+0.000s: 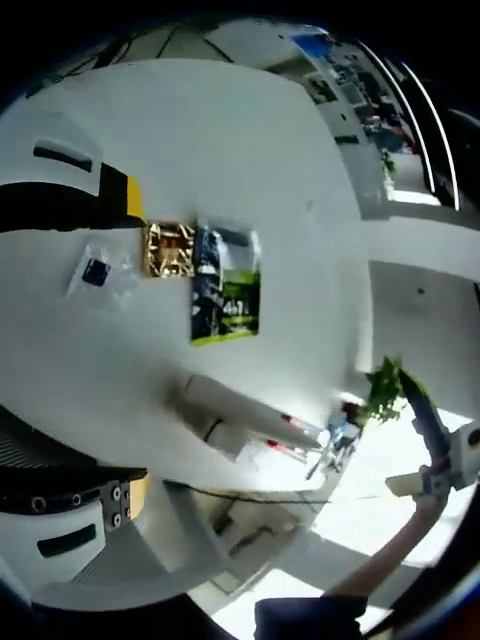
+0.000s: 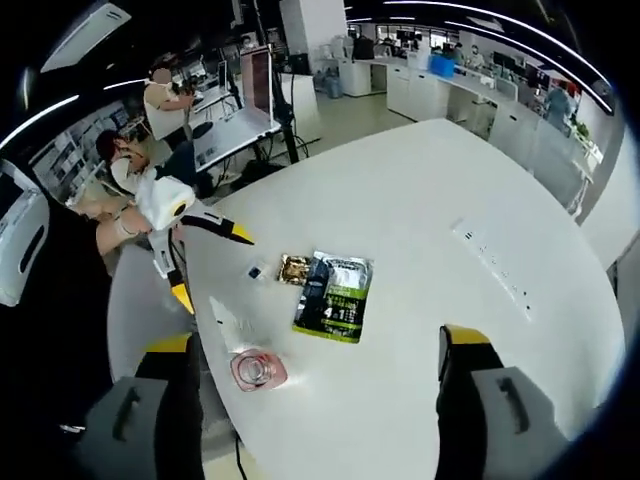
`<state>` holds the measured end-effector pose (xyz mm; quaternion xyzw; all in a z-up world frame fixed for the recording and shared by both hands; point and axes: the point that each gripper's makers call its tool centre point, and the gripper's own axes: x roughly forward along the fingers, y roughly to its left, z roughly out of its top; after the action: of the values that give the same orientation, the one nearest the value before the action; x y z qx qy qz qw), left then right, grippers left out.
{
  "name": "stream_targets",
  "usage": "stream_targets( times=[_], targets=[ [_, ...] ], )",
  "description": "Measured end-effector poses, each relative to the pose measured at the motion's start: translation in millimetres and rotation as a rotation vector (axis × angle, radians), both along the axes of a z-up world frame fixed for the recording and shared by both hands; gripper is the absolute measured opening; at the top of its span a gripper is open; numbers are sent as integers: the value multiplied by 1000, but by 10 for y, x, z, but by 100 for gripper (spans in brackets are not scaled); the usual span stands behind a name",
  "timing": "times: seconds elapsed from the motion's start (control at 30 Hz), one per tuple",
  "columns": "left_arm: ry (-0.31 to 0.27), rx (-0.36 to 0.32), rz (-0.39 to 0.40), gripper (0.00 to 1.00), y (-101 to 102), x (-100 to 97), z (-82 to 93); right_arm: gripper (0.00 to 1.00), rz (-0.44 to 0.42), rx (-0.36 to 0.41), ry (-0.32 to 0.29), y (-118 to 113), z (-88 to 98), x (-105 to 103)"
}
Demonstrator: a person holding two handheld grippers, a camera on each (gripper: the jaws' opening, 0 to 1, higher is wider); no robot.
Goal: Arrange the skincare products in the storage area until every visible bottle or jar stands upright without overlapping.
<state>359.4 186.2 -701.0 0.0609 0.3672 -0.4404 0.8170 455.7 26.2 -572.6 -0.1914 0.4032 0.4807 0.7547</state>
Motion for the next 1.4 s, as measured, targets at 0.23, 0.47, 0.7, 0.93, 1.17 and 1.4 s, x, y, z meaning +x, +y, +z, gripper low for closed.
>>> stream_targets(
  times=[0.23, 0.47, 0.7, 0.93, 1.17, 1.4],
  targets=[
    [29, -1, -22, 91, -75, 48, -118, 95, -12, -55, 32, 32, -288, 196],
    [30, -40, -20, 82, -181, 155, -171, 88, -24, -41, 107, 147, -669, 209],
    [46, -75, -5, 71, -265, 276, -249, 75, -25, -21, 148, 234, -954, 247],
    [101, -128, 76, 59, -302, 406, -360, 69, -29, -26, 180, 256, -1210, 321],
    [138, -162, 111, 49, -392, 493, -443, 67, 0, -42, 214, 310, -1427, 299],
    [171, -207, 195, 40, -446, 599, -499, 56, 10, -55, 246, 340, -1643, 280]
  ],
)
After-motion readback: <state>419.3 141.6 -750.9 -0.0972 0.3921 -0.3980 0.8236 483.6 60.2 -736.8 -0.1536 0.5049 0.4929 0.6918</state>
